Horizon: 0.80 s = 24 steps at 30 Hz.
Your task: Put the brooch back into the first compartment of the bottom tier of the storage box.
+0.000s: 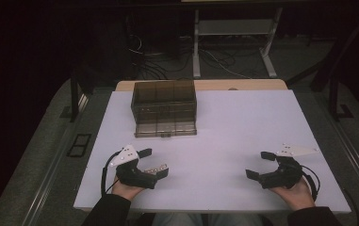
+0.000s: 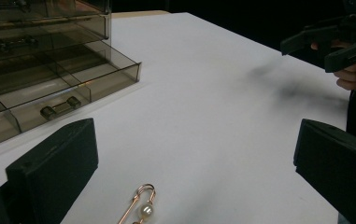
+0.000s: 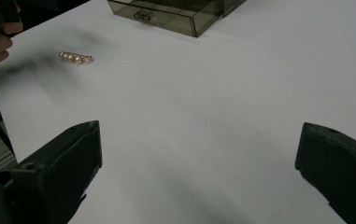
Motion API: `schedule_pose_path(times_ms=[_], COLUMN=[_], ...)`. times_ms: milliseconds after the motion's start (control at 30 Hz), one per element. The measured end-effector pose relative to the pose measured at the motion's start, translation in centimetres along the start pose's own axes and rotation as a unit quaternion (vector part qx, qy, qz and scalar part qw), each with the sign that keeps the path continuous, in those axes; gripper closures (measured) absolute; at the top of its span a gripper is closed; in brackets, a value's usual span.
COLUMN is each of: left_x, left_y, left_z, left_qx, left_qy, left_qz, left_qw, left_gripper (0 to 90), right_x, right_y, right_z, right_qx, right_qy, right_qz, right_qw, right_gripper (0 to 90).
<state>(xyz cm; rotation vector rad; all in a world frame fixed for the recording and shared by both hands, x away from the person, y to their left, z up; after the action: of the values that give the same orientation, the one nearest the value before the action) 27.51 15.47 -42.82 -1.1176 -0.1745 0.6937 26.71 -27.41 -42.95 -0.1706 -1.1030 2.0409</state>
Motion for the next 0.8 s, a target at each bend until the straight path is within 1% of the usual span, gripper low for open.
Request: schedule_pose_path(times_ms=[167,333,700,800], left_x=[-0.1,-0.2,-0.7,-1.0], left_y=[0.0,-0.1,-0.3,-0.5], left_z=[0.0,-0.1,0.0,-0.1], left_qx=[0.002,0.005,0.007,0.017], left_qy=[0.001,0.002,0.001,0.001], left_qz=[-0.002,-0.006,-0.012,-0.024], left_qw=[1.0,1.0,0.9999,0.9996], left_gripper=[0.0,0.0,0.0,0.0], right_x=[0.0,0.1,0.0,0.0], right_y=[0.1,0.1,0.3,0.3], right_z=[0.0,0.1,0.4,0.4], right_qx=[0.007,0.01,0.008,0.009], right_qy=[0.001,0.002,0.004,0.004], right_qz=[0.003,0.001,0.0,-0.002], right_qw=[1.0,0.9999,1.0,1.0], right_gripper=[0.2,0.2,0.2,0.2])
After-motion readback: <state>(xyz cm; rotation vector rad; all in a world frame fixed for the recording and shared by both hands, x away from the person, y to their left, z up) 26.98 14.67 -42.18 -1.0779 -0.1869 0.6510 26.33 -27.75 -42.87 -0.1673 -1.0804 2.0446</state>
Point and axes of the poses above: each handheld gripper's, and its own axes: z roughly backward along the jaws, y roughly out of its underside, x roughly to its left, the point moved 2 cm from there along -z, roughly forward along the jaws, and after that the axes turned 6 degrees about x, right-handed, at the moved point
